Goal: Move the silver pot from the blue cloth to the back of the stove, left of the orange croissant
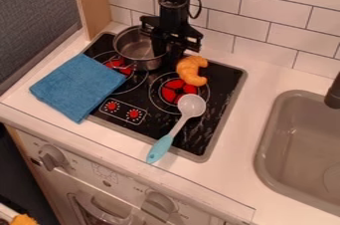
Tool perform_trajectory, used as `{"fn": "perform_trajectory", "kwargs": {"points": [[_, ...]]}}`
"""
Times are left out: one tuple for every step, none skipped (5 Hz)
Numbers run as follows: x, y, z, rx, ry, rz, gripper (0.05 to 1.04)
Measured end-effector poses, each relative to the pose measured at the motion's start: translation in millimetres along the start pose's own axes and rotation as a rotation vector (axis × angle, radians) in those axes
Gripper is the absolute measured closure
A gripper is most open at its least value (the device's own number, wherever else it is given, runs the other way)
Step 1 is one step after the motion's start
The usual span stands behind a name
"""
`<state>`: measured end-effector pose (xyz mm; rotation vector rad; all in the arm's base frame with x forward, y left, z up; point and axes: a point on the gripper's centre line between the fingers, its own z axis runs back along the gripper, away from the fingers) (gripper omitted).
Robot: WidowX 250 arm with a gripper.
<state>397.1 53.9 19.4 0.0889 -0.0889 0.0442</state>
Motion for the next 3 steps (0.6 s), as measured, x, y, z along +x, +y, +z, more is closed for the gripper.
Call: {"fn": "perform_trajectory", "kwargs": {"points": [[0, -3, 34, -0.034, -0.071, -0.01, 0.226], [-12, -10, 57, -0.081, -0.107, -0.03, 0.075], [-25, -12, 57, -0.087, -0.089, -0.054, 0.079]]}}
